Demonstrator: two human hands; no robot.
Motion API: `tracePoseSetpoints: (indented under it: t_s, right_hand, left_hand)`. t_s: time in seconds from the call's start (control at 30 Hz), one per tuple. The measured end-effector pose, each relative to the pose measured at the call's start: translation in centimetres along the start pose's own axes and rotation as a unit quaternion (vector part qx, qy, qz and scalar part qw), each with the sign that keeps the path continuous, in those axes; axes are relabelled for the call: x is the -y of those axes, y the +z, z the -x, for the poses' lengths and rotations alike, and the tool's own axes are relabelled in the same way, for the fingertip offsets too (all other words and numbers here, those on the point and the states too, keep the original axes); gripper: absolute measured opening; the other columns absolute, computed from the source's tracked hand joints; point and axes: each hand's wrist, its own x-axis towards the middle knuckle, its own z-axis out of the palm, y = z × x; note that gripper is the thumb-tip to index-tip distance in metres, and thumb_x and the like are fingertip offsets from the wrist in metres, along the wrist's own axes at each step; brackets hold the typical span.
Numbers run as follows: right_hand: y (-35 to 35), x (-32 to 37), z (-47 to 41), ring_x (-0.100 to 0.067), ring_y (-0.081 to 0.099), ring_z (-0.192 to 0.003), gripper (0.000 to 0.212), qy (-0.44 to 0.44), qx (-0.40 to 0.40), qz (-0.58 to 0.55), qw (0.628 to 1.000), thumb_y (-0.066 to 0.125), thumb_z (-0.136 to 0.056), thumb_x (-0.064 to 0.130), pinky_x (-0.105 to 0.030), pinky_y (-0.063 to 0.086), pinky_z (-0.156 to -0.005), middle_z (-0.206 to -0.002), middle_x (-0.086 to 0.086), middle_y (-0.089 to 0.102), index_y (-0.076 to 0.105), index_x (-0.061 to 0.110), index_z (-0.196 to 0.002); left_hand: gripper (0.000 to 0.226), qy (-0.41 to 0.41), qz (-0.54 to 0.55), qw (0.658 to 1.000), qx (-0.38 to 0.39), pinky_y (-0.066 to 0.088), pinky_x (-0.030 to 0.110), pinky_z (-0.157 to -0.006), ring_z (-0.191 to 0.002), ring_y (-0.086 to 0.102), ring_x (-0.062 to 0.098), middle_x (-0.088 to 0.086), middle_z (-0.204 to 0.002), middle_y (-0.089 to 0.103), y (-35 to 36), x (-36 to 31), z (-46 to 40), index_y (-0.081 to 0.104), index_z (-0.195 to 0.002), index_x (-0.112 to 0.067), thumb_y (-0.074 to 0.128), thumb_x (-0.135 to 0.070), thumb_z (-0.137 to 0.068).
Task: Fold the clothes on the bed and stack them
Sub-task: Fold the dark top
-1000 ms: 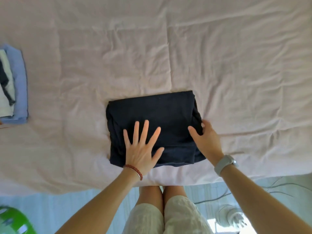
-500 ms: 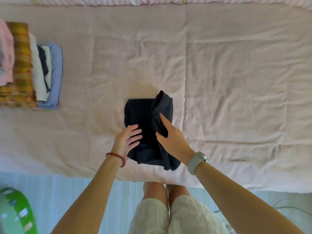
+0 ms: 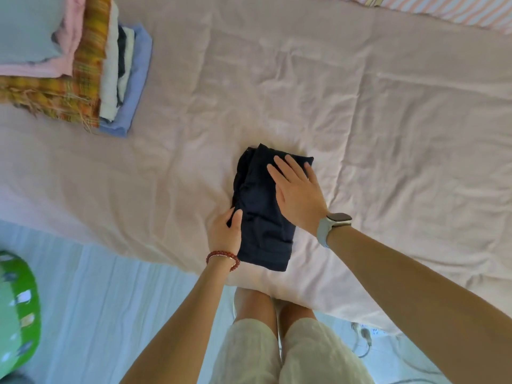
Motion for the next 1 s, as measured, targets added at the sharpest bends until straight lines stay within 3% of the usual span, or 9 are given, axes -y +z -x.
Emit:
tracePoseSetpoints:
  t_s: [0.07, 0.17, 0.37, 0.43, 0.5, 0.63, 0.7, 0.8, 1.0]
  right_hand:
    - [0.1, -0.7, -1.4, -0.029, 0.012, -0.144, 0.049, -0.033, 0.112, 0.051, 0.992, 0.034, -0.099, 0.024, -0.053, 0.010, -0.113, -0.156, -0.005, 0.015, 0.024, 0.020, -0.147]
    - [0.6, -1.8, -2.9, -0.030, -0.001, -0.144, 0.052, -0.045, 0.198, 0.109, 0.973, 0.025, -0.101, 0.032, -0.051, 0.004, -0.114, -0.158, 0.000, -0.005, 0.006, 0.028, -0.149]
    - [-0.4, -3.0, -5.3, -0.028, 0.026, -0.137, 0.062, 0.017, 0.153, -0.001, 0.988, 0.043, -0.097, 0.032, -0.044, 0.024, -0.109, -0.153, -0.003, 0.023, 0.012, 0.022, -0.149]
    - [-0.7, -3.3, -6.5, -0.030, 0.031, -0.134, 0.065, 0.068, 0.202, -0.058, 0.975, 0.047, -0.095, 0.038, -0.044, 0.030, -0.106, -0.149, -0.005, 0.031, 0.015, 0.018, -0.148]
    - [-1.2, -3.3, -7.4, -0.028, 0.036, -0.132, 0.063, 0.098, 0.230, -0.121, 0.961, 0.049, -0.093, 0.041, -0.041, 0.032, -0.106, -0.147, -0.005, 0.036, 0.024, 0.016, -0.146]
    - [-2.0, -3.3, -6.0, -0.024, 0.038, -0.128, 0.047, 0.130, 0.106, -0.140, 0.976, 0.040, -0.097, 0.035, -0.039, 0.027, -0.104, -0.140, -0.002, 0.045, 0.034, 0.020, -0.142]
    - [-2.1, -4.1, -3.9, -0.025, 0.037, -0.127, 0.044, 0.181, 0.032, -0.171, 0.968, 0.039, -0.098, 0.029, -0.040, 0.027, -0.104, -0.139, -0.003, 0.043, 0.036, 0.020, -0.141]
    - [-1.2, -5.3, -0.7, -0.026, 0.037, -0.126, 0.046, 0.220, 0.044, -0.244, 0.943, 0.047, -0.096, 0.028, -0.036, 0.032, -0.106, -0.138, -0.007, 0.040, 0.037, 0.016, -0.140]
    - [0.0, -5.4, -0.5, -0.017, 0.050, -0.086, 0.049, 0.270, 0.037, -0.305, 0.913, 0.047, -0.096, 0.032, -0.024, 0.039, -0.079, -0.109, -0.003, 0.042, 0.032, 0.026, -0.142]
  left_hand:
    - [0.035, -0.040, 0.006, 0.999, -0.018, 0.041, 0.043, -0.068, -0.067, 0.048, 0.031, 0.021, -0.070, 0.051, -0.4, 0.7, -0.3, 0.055, -0.071, 0.001, 0.043, -0.019, -0.097]
    - [0.035, -0.089, 0.018, 0.995, -0.030, 0.043, 0.039, -0.073, -0.077, 0.053, 0.033, 0.018, -0.077, 0.058, -1.3, 2.4, -1.5, 0.063, -0.080, 0.002, 0.040, -0.020, -0.097]
    - [0.045, -0.085, 0.041, 0.993, 0.071, 0.041, 0.022, -0.061, -0.079, 0.055, 0.021, 0.003, -0.081, 0.060, -2.0, 4.2, -1.4, 0.057, -0.091, -0.005, 0.052, -0.049, -0.085]
    - [0.064, -0.086, 0.057, 0.988, 0.112, 0.048, 0.025, -0.068, -0.091, 0.060, 0.020, 0.003, -0.096, 0.064, -1.4, 4.0, -0.8, 0.055, -0.102, -0.009, 0.058, -0.063, -0.070]
    - [0.065, -0.049, 0.004, 0.997, 0.066, 0.049, 0.036, -0.085, -0.106, 0.054, 0.022, 0.001, -0.110, 0.058, -0.7, 3.1, -0.9, 0.052, -0.114, -0.014, 0.063, -0.060, -0.069]
    - [0.052, 0.073, -0.119, 0.988, -0.065, 0.037, 0.040, -0.092, -0.114, 0.042, 0.024, 0.005, -0.124, 0.048, 0.3, -0.3, -2.3, 0.053, -0.119, -0.015, 0.068, -0.043, -0.078]
    - [0.045, 0.111, -0.154, 0.979, -0.069, 0.037, 0.037, -0.087, -0.111, 0.045, 0.025, 0.007, -0.120, 0.051, 0.8, -1.3, -3.1, 0.057, -0.115, -0.015, 0.066, -0.043, -0.080]
    - [0.037, 0.128, -0.188, 0.972, -0.054, 0.039, 0.034, -0.082, -0.103, 0.051, 0.024, 0.006, -0.112, 0.057, 1.4, -2.0, -4.1, 0.061, -0.110, -0.015, 0.061, -0.042, -0.085]
    - [0.013, 0.062, 0.005, 0.998, -0.004, 0.040, 0.009, -0.062, -0.074, 0.052, 0.011, 0.003, -0.086, 0.061, 0.3, -2.8, -5.4, 0.063, -0.086, -0.007, 0.059, -0.019, -0.089]
